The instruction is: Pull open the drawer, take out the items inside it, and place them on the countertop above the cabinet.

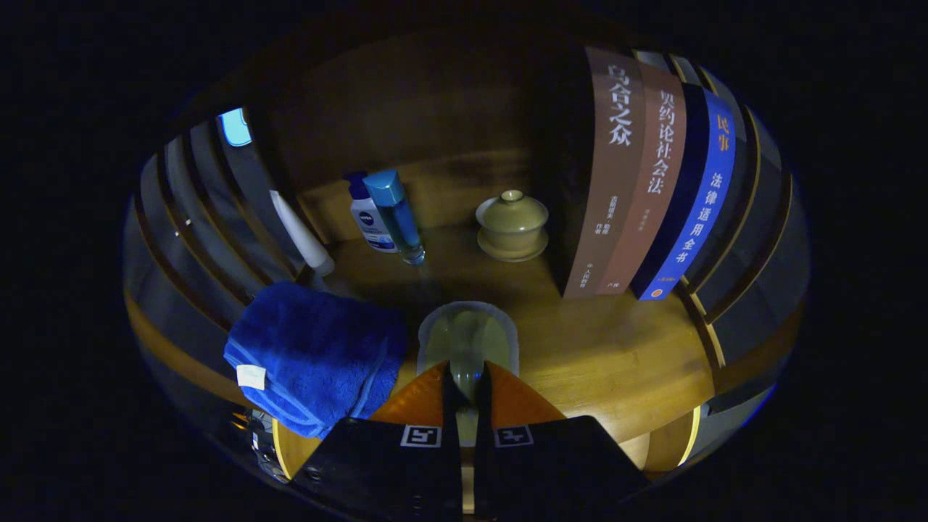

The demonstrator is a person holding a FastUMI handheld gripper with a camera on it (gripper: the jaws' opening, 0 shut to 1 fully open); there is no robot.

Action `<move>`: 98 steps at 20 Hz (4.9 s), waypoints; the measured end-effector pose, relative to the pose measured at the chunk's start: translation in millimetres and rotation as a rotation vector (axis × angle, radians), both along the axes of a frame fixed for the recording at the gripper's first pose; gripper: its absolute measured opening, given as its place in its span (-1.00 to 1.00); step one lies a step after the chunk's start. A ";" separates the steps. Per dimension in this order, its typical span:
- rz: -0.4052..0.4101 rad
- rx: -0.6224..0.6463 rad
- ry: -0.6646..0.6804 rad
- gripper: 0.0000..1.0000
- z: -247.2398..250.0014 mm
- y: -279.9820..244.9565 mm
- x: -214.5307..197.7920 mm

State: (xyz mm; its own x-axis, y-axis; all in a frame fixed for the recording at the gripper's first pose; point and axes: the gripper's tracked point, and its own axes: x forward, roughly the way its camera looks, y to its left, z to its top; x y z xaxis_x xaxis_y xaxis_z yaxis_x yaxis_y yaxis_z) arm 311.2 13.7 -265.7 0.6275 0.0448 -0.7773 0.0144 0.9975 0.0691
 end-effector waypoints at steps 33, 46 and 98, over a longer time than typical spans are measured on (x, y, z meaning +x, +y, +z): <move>0.047 -0.016 -0.646 0.99 72.9 -0.9 -276.0; 0.029 -0.022 -0.578 0.99 -62.0 -9.2 -305.2; 0.015 -0.059 -0.572 0.99 -34.4 2.8 -158.0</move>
State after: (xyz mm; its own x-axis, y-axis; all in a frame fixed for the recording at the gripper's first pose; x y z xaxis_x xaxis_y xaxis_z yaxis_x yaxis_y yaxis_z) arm 153.2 16.5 -300.0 0.9484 0.0236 -0.3161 -0.0228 0.9997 0.0061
